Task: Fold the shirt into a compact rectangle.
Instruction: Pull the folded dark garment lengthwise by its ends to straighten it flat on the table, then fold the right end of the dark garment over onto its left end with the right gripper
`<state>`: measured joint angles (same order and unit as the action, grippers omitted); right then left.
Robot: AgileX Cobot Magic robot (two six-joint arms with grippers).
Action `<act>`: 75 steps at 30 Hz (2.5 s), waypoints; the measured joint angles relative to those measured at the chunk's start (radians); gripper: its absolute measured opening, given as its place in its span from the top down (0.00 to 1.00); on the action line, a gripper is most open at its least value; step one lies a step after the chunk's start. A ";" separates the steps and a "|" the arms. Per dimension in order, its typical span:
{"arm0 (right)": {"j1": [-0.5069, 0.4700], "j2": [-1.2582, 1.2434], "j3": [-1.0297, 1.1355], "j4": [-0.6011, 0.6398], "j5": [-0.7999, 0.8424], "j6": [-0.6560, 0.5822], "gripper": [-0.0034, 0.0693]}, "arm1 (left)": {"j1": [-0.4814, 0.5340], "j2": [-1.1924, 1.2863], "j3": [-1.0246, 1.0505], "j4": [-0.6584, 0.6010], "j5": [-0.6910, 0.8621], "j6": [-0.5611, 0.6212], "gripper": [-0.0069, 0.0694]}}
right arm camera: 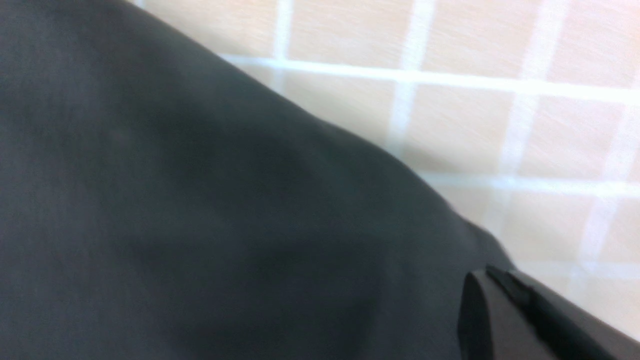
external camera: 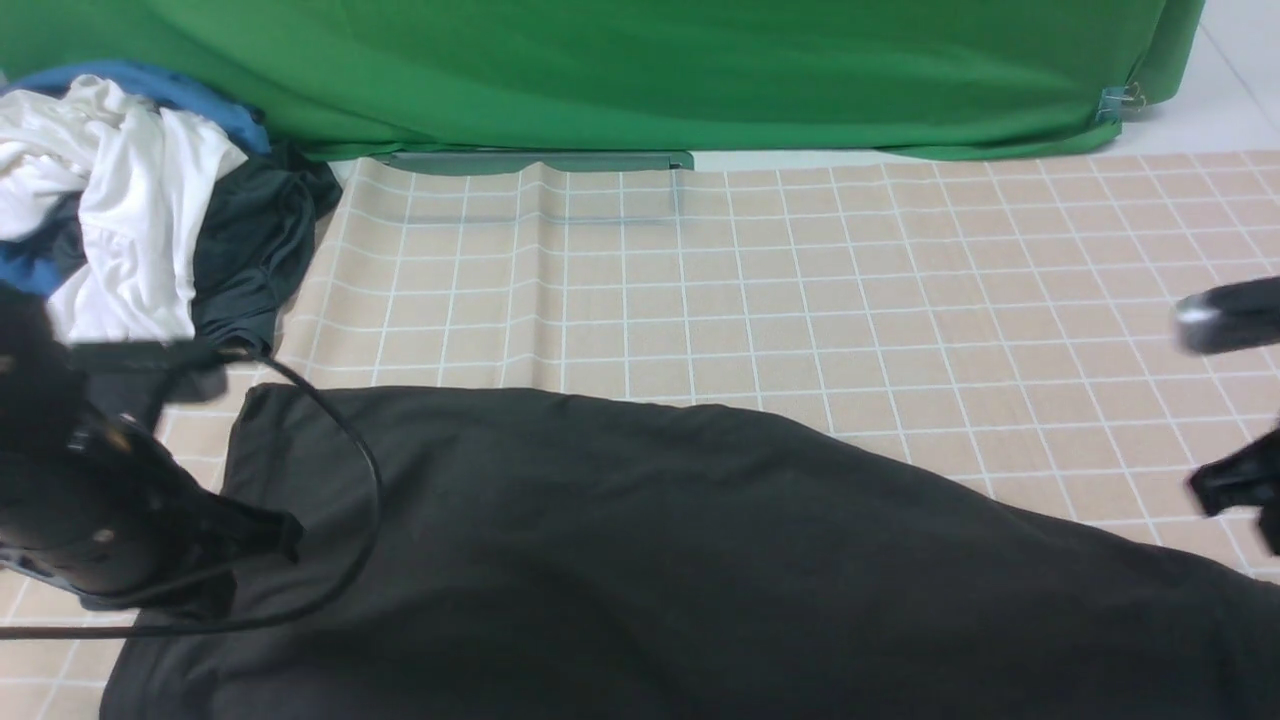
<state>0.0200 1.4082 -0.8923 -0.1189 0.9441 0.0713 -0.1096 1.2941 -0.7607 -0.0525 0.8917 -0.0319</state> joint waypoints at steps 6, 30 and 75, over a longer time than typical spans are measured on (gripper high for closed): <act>-0.081 -0.045 0.044 0.008 0.063 0.014 0.41 | 0.000 -0.188 0.006 -0.068 0.022 0.032 0.89; -0.085 0.234 0.123 0.125 -0.103 -0.030 0.71 | 0.000 -0.265 0.042 -0.084 0.036 0.095 0.89; 0.670 0.420 -0.778 0.553 0.092 0.083 0.82 | 0.000 -0.265 -0.006 -0.187 0.040 0.058 0.89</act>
<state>0.6901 1.8281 -1.6708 0.4342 1.0360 0.1547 -0.1096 1.0292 -0.7670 -0.2398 0.9322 0.0264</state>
